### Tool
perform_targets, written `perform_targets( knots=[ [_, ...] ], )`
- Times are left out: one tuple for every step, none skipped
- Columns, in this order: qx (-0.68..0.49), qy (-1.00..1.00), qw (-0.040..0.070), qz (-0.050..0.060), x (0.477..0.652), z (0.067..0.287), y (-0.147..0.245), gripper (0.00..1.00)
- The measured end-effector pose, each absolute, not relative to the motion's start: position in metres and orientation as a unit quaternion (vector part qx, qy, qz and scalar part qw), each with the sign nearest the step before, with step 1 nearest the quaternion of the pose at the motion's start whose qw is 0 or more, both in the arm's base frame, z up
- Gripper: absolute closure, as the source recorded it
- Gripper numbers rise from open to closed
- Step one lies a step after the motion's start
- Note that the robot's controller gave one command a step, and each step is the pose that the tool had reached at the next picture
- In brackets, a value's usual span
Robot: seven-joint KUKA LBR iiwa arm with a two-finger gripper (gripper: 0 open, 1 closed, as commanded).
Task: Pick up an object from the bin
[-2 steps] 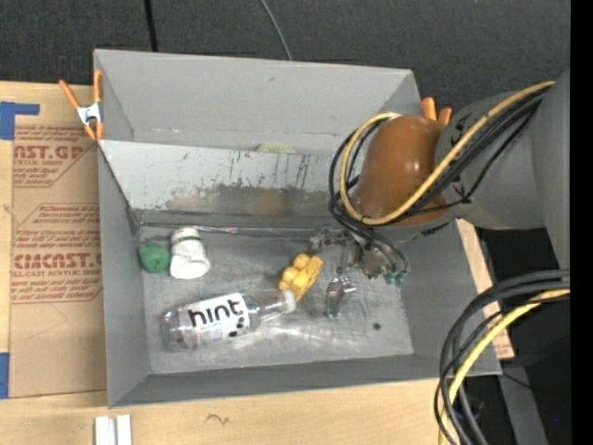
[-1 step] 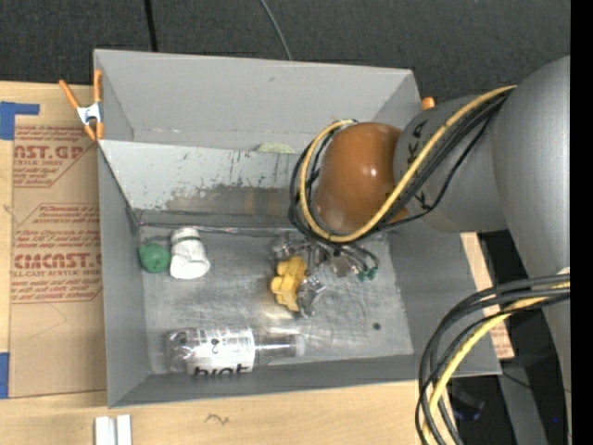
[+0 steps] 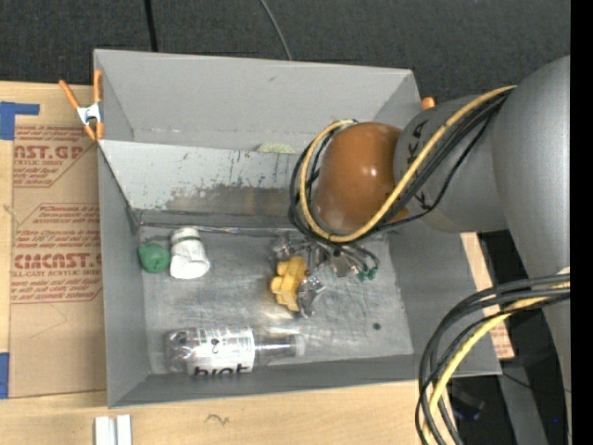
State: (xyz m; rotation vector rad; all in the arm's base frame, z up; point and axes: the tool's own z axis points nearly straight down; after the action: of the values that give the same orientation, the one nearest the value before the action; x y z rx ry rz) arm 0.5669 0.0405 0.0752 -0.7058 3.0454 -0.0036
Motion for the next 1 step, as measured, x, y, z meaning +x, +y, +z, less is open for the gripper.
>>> perform_targets(
  knots=[
    [-0.23,0.973,0.001,0.0,0.5675,0.0914,0.0354,1.0]
  ],
)
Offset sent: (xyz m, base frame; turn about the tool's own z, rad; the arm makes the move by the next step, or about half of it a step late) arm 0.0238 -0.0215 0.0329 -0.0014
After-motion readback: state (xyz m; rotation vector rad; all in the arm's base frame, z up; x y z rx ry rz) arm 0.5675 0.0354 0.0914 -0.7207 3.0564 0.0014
